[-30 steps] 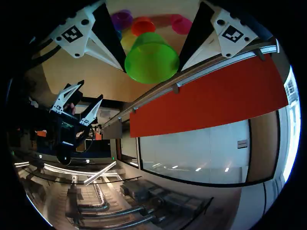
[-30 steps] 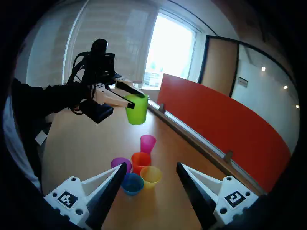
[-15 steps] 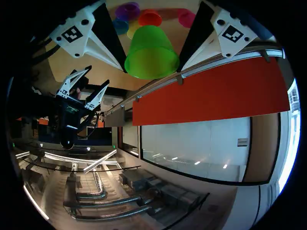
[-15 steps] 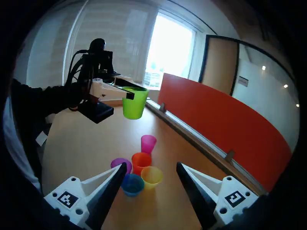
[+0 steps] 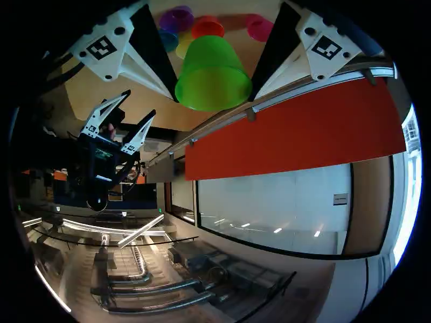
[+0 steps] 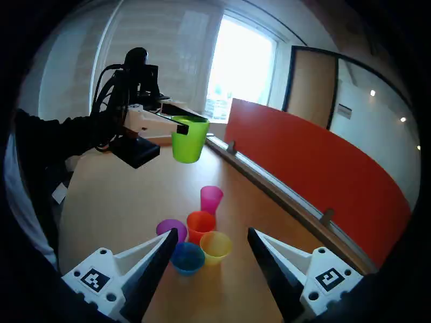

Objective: Pour water

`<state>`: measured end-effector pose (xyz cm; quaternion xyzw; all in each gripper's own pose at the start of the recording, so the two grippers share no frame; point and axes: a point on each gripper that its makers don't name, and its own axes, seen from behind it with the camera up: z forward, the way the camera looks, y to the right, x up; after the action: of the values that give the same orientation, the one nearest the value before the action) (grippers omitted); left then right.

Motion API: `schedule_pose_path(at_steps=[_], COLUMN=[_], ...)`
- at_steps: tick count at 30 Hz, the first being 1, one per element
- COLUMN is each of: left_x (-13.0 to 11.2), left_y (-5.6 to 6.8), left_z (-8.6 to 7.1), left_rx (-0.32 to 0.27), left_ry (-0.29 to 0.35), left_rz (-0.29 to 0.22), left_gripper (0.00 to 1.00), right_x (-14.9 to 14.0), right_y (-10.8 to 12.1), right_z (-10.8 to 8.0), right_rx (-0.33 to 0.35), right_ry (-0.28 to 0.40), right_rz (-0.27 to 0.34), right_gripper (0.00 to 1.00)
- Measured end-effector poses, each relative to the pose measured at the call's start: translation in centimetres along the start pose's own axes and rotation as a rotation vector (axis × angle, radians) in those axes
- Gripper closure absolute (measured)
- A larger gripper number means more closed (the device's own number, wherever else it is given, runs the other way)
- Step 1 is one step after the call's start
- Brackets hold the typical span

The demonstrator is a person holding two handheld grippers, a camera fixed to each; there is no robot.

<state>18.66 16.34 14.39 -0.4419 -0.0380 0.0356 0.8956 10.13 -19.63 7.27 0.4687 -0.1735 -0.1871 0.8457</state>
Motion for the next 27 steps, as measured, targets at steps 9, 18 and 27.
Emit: schedule_pose_path(at_steps=[9,18,27], left_x=[0.0,-0.1,-0.6], left_y=[0.1,0.0,0.1], left_z=[-0.2,-0.4,-0.5], left_rx=[0.004,0.008,0.008], left_ry=[-0.006,-0.009,-0.02], left_rz=[0.01,0.013,0.017], left_gripper=[0.09,0.09,0.09], right_x=[-1.9,-4.1,-5.9], right_y=[-0.6,-1.2,-2.5], right_z=[1.4,2.8,4.2], right_rx=[0.027,0.054,0.102], right_ry=[-0.033,-0.07,-0.106], right_rz=[0.008,0.02,0.033], right_gripper=[0.0,0.0,0.0])
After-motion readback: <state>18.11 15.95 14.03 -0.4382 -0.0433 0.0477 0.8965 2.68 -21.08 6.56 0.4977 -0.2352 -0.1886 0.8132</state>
